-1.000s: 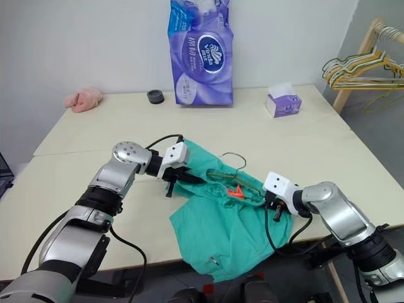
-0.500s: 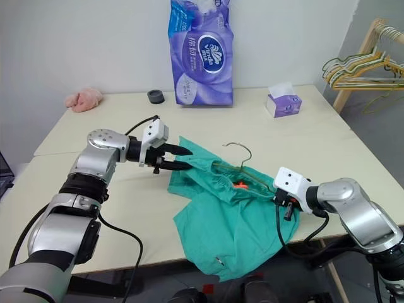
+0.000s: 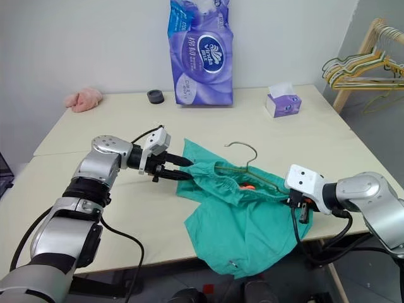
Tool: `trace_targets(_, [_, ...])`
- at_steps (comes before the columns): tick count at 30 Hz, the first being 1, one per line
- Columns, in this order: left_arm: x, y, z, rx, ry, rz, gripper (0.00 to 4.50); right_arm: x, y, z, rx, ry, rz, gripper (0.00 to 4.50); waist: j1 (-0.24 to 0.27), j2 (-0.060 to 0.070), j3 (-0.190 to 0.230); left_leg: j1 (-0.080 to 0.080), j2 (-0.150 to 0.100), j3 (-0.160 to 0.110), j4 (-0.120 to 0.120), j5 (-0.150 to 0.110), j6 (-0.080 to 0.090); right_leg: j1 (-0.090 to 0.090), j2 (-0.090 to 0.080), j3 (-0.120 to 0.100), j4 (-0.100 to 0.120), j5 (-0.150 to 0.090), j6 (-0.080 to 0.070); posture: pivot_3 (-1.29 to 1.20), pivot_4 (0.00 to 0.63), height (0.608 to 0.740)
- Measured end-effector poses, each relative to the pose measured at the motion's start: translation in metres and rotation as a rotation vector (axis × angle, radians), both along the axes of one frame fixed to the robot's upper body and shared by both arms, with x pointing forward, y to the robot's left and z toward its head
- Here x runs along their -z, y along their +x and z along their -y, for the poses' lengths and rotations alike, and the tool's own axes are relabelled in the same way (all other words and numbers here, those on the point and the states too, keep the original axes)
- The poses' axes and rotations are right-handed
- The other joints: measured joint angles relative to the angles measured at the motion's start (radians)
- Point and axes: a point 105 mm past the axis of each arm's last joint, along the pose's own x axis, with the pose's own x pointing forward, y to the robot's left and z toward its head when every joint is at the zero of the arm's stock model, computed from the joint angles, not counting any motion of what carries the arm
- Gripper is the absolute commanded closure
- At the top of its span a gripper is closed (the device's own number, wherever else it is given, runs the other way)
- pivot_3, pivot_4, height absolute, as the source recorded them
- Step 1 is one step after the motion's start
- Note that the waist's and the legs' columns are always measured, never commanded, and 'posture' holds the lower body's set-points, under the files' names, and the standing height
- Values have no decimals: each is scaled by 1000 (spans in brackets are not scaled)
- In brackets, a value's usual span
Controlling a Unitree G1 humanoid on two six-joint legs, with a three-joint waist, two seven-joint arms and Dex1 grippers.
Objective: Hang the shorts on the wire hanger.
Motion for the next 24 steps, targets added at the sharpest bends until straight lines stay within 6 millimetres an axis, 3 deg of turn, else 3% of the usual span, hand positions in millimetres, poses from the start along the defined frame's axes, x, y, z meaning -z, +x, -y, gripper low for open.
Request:
trace_targets(3, [8, -1, -3, -16, 19, 16, 2062, -2, -7, 15, 5, -51, -34, 4500, 1, 1, 0, 0, 0, 0, 0, 0, 0, 0, -1, 0, 0, 0, 0, -220, 48, 740])
trace_targets(6, [15, 1, -6, -44, 41, 43, 2062, -18, -9, 30, 5, -103, -29, 4500, 1, 0, 0, 0, 0, 0, 0, 0, 0, 0, -1, 0, 0, 0, 0, -221, 49, 740])
trace_targets(12, [13, 5, 5, -61, 4, 58, 2062, -30, -8, 42, 15, -105, -63, 4500, 1, 0, 0, 0, 0, 1, 0, 0, 0, 0, -1, 0, 0, 0, 1, -224, 57, 740])
trace_targets(17, [-6, 2, 19, -40, -72, 49, 2062, -20, -4, 35, 120, 50, -87, 4500, 0, 0, 0, 0, 0, 0, 0, 0, 0, 0, -1, 0, 0, 0, -1, -238, 71, 740])
trace_targets(24, [-42, -13, 51, 33, -198, 71, 2062, -5, -17, 50, 443, 230, -109, 4500, 2, 0, 1, 0, 0, 0, 1, -1, 0, 1, -1, 1, 1, 0, 1, -282, 105, 740])
